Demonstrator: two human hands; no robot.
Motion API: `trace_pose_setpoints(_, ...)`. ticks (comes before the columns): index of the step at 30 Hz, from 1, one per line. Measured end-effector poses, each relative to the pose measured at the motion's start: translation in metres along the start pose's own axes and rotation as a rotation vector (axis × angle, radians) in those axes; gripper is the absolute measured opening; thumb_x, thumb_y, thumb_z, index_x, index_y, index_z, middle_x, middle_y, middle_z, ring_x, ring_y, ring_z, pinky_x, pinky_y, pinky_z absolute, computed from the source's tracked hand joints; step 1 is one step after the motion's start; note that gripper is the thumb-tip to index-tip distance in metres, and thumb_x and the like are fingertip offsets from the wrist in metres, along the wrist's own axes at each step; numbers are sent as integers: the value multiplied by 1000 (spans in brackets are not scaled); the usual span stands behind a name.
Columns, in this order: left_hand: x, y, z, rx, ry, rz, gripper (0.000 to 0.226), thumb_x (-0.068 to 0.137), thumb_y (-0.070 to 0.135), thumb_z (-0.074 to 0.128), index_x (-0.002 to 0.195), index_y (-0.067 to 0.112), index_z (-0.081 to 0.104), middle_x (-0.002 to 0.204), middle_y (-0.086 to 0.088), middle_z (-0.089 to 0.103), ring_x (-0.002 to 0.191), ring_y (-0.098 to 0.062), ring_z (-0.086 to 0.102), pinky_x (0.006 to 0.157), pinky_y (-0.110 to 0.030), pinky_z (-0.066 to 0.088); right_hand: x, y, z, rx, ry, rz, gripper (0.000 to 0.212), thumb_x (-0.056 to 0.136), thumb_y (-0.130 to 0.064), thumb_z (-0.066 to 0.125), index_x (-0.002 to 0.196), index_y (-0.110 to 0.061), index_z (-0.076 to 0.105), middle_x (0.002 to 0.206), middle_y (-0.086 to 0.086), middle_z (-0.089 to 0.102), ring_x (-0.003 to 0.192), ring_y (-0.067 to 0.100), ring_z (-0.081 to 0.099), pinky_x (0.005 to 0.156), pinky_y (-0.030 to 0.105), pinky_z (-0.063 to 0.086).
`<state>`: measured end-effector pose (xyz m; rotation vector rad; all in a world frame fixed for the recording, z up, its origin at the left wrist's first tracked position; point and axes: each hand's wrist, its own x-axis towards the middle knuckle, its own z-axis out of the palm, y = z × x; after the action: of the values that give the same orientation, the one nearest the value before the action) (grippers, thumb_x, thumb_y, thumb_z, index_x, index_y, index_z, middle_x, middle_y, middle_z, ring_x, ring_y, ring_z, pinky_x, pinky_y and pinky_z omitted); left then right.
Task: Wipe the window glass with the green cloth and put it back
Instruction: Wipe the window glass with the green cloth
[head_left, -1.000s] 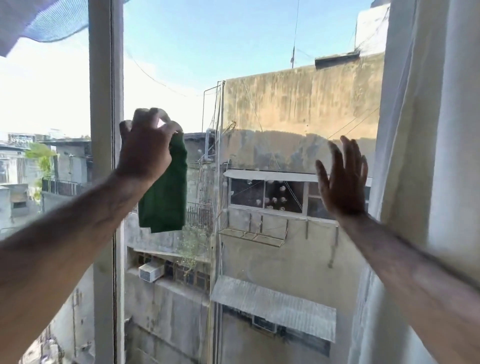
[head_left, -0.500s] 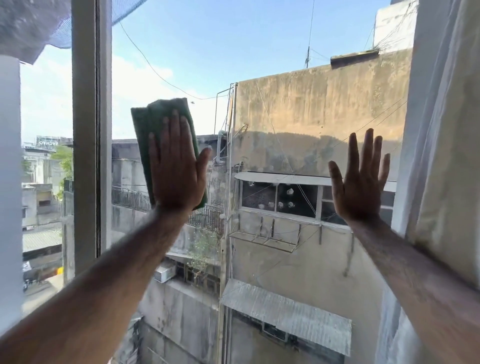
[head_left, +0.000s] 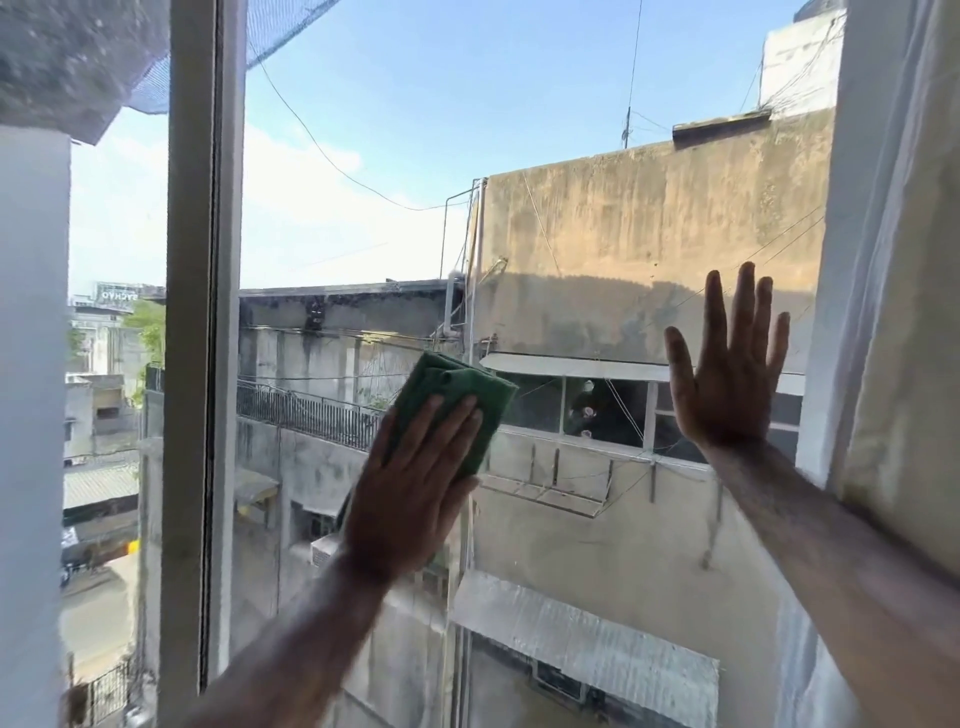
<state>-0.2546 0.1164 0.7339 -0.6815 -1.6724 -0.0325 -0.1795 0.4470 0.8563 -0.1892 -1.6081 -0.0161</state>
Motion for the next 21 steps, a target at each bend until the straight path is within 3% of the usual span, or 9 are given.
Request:
trace_pose_setpoints(4,34,-86,-18,17,121,-379,63,112,43,32,165,13,17,173,-9,19,161,-33,12,128,-61,19,0,-2,-1,-20,14,9,71,111,-57,24,171,-23,12,181,11,6,168,30,6,133,61,13)
trace_pose_setpoints(8,138,-93,-31,-50,261,-740,66,112,49,19,163,7,20,172,-11,23,160,-33,17,130,-52,19,-4,-2,-2,-29,8,11,71,111,-58,22,171,-22,12,181,12,6,168,31,6,133,61,13)
trace_pose_setpoints(10,183,-55,-26,-66,285,-646,64,112,46,23,162,6,25,170,-13,28,159,-35,21,129,-53,22,-5,0,0,-28,15,4,72,110,-59,19,171,-21,13,180,13,7,168,31,6,133,60,13)
trace_pose_setpoints(14,208,63,-8,-83,295,-175,57,113,41,30,160,9,33,168,-12,33,158,-35,24,125,-58,27,-4,3,2,-19,22,-4,68,112,-55,16,171,-22,15,180,11,8,168,29,7,134,58,13)
trace_pose_setpoints(18,121,140,15,-98,78,93,60,112,40,31,164,11,23,172,-9,21,161,-33,13,128,-57,22,-5,8,4,-21,72,-15,62,114,-47,21,170,-21,21,179,13,15,167,30,12,134,58,15)
trace_pose_setpoints(21,50,131,25,-76,50,108,60,110,39,37,164,14,24,172,-6,22,161,-29,17,127,-56,27,-5,6,2,-12,56,-11,60,115,-45,20,171,-22,19,180,12,13,168,29,10,134,57,14)
